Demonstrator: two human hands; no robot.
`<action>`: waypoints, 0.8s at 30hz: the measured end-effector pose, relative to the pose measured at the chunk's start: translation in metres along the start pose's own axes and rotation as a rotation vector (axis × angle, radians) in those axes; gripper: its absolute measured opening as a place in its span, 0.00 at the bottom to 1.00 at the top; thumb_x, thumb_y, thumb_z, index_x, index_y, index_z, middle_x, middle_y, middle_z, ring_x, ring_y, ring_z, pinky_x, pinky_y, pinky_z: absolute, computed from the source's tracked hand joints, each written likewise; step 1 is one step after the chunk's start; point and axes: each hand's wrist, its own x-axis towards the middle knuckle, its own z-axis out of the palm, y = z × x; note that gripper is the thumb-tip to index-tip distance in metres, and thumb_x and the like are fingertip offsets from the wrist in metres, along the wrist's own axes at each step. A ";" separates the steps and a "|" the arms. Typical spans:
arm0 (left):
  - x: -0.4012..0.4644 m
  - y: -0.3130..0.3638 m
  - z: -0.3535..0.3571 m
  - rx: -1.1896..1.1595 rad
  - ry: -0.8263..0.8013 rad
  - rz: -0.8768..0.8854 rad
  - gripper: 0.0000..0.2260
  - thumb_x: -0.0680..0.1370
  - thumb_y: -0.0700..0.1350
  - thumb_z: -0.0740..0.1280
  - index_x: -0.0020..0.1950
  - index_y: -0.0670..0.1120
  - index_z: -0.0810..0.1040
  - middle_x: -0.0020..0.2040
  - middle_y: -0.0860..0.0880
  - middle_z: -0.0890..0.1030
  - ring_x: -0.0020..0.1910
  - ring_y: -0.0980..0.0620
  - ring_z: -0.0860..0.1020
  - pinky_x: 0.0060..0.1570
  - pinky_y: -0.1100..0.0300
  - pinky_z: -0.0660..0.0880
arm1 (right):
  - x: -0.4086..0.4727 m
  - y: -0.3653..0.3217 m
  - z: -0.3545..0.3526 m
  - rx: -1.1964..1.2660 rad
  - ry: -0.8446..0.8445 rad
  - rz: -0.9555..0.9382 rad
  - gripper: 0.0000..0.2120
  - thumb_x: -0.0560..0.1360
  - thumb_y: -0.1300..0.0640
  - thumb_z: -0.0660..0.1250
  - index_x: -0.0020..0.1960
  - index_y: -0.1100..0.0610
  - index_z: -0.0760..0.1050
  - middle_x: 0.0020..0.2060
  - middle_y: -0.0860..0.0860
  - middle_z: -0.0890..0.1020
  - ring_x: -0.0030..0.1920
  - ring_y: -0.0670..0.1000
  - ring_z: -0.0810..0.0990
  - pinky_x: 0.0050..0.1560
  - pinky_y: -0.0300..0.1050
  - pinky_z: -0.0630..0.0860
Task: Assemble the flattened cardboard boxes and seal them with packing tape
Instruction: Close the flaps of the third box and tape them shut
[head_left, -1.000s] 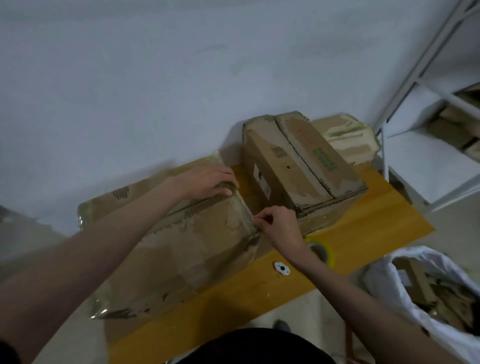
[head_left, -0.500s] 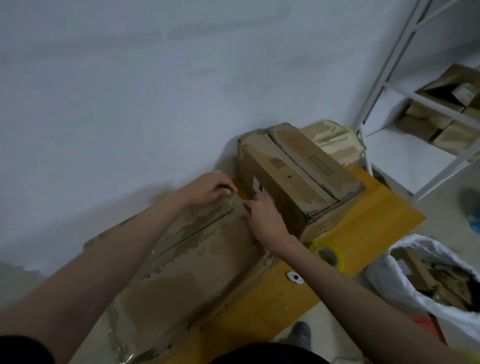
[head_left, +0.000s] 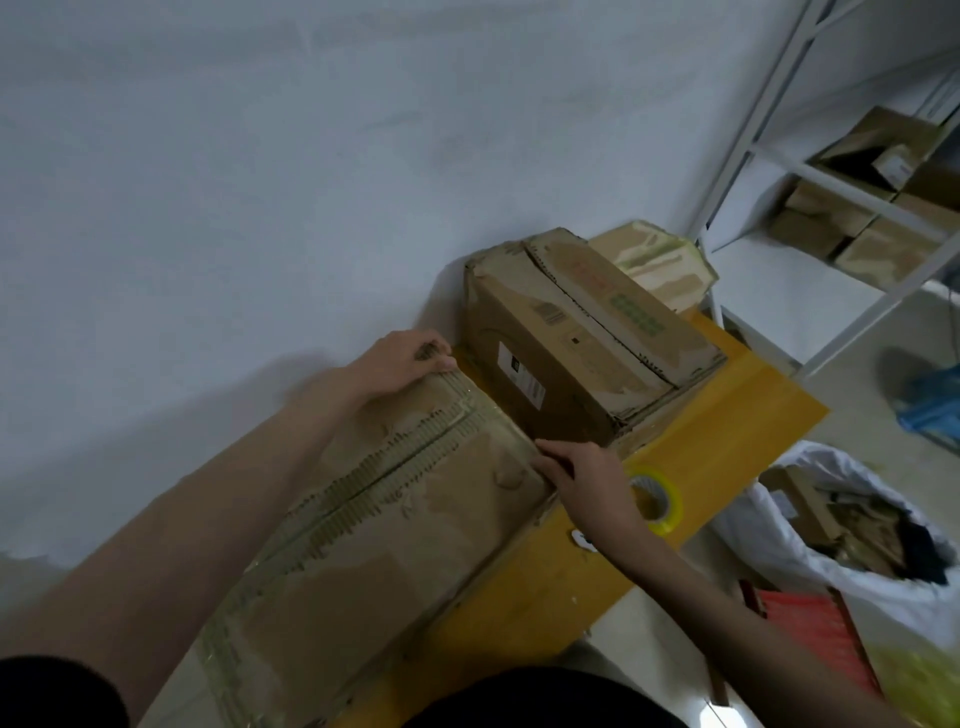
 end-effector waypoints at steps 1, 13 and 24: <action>-0.001 0.000 0.001 0.020 -0.011 -0.012 0.24 0.76 0.69 0.61 0.62 0.54 0.76 0.59 0.51 0.80 0.58 0.50 0.77 0.54 0.56 0.71 | -0.002 0.001 0.004 0.010 -0.011 0.017 0.17 0.84 0.55 0.60 0.72 0.55 0.73 0.52 0.51 0.85 0.31 0.38 0.75 0.33 0.30 0.72; -0.019 0.039 0.016 0.262 -0.059 0.193 0.17 0.80 0.60 0.63 0.62 0.55 0.82 0.71 0.53 0.74 0.75 0.52 0.63 0.75 0.47 0.53 | 0.000 0.007 0.000 0.212 -0.160 0.080 0.19 0.85 0.55 0.55 0.75 0.53 0.69 0.57 0.50 0.82 0.54 0.59 0.81 0.55 0.57 0.79; -0.025 0.074 0.030 0.013 -0.122 0.123 0.10 0.77 0.44 0.73 0.57 0.50 0.85 0.48 0.60 0.81 0.49 0.67 0.76 0.46 0.77 0.64 | -0.004 0.024 -0.010 0.372 -0.328 0.099 0.23 0.86 0.53 0.54 0.80 0.51 0.58 0.74 0.50 0.69 0.71 0.54 0.70 0.70 0.51 0.71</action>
